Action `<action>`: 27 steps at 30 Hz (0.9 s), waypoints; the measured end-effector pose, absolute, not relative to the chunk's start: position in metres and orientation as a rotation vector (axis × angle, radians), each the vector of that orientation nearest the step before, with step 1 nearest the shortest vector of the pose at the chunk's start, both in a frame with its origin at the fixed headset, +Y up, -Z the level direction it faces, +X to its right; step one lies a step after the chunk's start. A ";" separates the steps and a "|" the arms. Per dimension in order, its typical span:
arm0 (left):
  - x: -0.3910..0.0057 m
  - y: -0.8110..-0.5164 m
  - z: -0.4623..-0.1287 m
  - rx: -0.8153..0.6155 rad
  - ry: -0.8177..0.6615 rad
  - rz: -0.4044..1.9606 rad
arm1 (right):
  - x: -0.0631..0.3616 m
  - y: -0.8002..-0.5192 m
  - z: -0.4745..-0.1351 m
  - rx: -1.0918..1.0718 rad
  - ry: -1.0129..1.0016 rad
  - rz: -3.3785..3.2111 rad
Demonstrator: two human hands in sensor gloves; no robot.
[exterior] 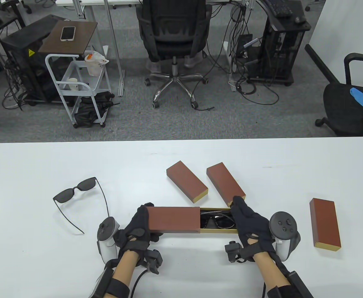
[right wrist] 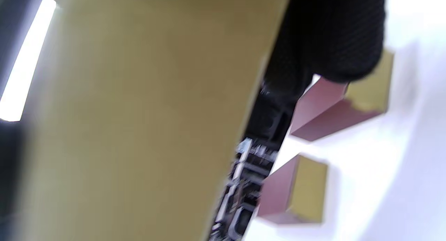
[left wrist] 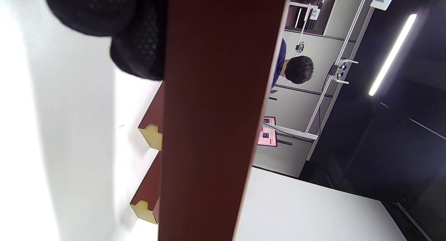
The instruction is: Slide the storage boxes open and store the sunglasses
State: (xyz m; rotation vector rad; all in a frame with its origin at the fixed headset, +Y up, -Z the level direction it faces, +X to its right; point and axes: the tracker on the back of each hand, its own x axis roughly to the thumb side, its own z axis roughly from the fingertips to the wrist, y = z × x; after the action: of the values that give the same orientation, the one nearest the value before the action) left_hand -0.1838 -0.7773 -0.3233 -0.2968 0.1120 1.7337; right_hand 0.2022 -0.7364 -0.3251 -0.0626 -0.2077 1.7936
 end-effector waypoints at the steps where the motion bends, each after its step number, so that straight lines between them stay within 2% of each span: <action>1: -0.183 -0.776 -0.323 -0.297 0.111 1.738 | 0.200 -0.738 -0.325 -0.020 -0.174 1.737; 14: -0.167 -0.764 -0.320 -0.368 0.101 1.733 | 0.192 -0.729 -0.323 0.229 0.030 1.581; 18: -0.156 -0.760 -0.318 -0.403 0.069 1.717 | 0.183 -0.730 -0.321 0.278 0.099 1.587; 21: -0.149 -0.754 -0.316 -0.384 0.067 1.700 | 0.174 -0.729 -0.319 0.297 0.035 1.609; 27: -0.141 -0.751 -0.314 -0.396 0.043 1.679 | 0.154 -0.733 -0.313 0.376 0.136 1.608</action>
State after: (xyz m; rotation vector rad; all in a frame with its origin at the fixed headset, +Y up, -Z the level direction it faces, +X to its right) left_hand -0.1407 -0.7512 -0.3143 -0.3956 0.0427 1.6793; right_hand 0.1541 -0.7329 -0.3135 0.3761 0.1361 1.6079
